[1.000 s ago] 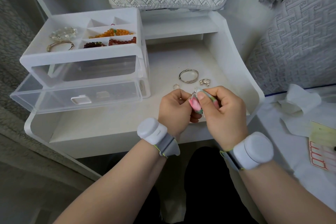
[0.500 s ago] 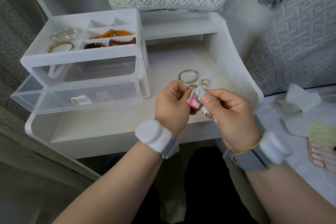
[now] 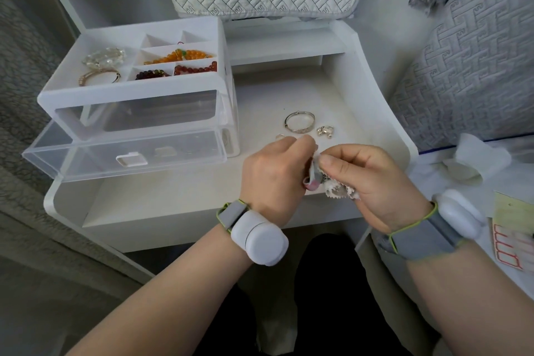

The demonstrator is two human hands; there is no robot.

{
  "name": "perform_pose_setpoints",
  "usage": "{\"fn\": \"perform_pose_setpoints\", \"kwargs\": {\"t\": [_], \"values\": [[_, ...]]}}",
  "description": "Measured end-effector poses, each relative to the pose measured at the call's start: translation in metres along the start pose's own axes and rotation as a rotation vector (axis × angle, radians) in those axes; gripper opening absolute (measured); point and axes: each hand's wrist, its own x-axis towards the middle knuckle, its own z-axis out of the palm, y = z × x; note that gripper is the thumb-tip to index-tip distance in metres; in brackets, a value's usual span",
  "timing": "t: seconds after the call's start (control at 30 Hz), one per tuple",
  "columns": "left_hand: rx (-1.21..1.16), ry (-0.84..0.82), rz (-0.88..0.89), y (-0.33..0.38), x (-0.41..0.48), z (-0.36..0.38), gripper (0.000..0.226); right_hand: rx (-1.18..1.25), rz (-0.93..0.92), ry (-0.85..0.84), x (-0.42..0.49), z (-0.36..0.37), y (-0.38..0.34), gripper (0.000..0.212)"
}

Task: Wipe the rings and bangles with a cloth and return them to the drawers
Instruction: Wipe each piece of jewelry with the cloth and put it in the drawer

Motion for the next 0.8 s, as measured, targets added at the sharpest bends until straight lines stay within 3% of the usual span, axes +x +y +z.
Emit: {"fn": "perform_pose_setpoints", "kwargs": {"t": [0.07, 0.13, 0.27, 0.47, 0.67, 0.8], "values": [[0.018, -0.009, 0.006, 0.0, -0.003, 0.004, 0.008, -0.014, 0.076, 0.026, 0.001, 0.003, -0.002, 0.03], [-0.054, -0.011, -0.101, 0.001, -0.005, 0.007, 0.007, -0.046, 0.11, 0.067, 0.004, 0.007, -0.002, 0.033], [-0.461, -0.072, -0.51, 0.004, -0.004, 0.008, 0.015, -0.134, 0.008, 0.029, 0.003, 0.008, -0.001, 0.03], [-0.83, -0.099, -0.792, 0.009, 0.005, 0.007, 0.027, -0.15, -0.086, 0.042, -0.001, 0.0, -0.006, 0.022], [-0.84, -0.101, -0.857, 0.012, 0.004, 0.012, 0.029, -0.083, 0.02, 0.02, -0.002, -0.009, -0.006, 0.025], [-0.46, -0.122, -0.592, 0.009, 0.001, 0.008, 0.02, -0.06, 0.098, -0.025, -0.002, -0.01, -0.005, 0.024]]}}
